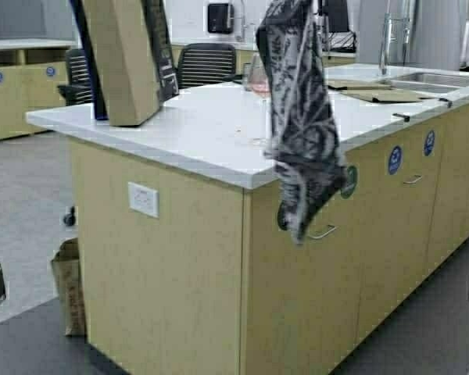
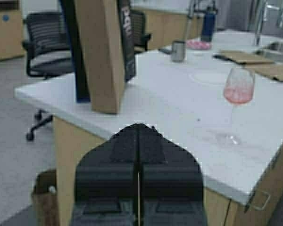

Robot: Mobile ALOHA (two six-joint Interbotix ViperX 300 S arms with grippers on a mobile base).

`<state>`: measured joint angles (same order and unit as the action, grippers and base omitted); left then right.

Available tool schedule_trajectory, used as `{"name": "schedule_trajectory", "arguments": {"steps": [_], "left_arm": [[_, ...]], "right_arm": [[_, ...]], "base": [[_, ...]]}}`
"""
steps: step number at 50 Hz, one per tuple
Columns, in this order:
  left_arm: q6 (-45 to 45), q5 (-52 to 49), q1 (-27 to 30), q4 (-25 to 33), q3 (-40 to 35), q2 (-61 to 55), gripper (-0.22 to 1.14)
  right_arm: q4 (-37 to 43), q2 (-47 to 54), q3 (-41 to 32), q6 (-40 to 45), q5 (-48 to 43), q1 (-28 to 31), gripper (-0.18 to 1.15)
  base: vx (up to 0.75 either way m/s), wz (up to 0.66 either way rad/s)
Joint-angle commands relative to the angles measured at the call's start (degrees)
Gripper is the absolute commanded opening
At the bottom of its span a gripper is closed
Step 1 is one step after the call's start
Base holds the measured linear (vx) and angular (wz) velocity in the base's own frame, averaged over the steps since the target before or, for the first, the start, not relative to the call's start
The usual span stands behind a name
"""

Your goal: Get the cloth and wipe up the spill under the wine glass

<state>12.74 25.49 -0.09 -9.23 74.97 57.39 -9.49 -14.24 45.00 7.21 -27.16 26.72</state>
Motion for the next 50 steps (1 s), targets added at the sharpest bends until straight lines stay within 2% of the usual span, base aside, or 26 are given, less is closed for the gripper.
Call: {"name": "schedule_trajectory", "arguments": {"steps": [1,23,32,41,50], "left_arm": [[0.00,0.44,0.09,-0.18,-1.14,0.00,0.03],[-0.79,0.44,0.00,-0.79,-1.32,-1.49,0.03],[-0.88,0.44,-0.09,-3.08,-7.29,-4.57,0.03],[-0.35,1.32,-1.14,-3.43,-12.92,-14.15,0.03],[-0.44,9.49,-7.29,-2.46,-15.56,-28.39,0.03]], "right_arm": [[0.09,-0.79,-0.62,-0.09,-1.32,0.00,0.07],[0.09,-0.70,-1.67,-0.09,-1.49,0.00,0.07],[0.09,0.09,-2.72,-0.09,-1.58,0.00,0.07],[0.09,0.79,-3.16,-0.09,-1.58,0.00,0.07],[0.18,0.88,-3.52,-0.09,-2.11,0.00,0.07]], "base": [[0.20,-0.09],[0.22,-0.12],[0.22,-0.10],[0.19,-0.09],[0.14,-0.07]]}}
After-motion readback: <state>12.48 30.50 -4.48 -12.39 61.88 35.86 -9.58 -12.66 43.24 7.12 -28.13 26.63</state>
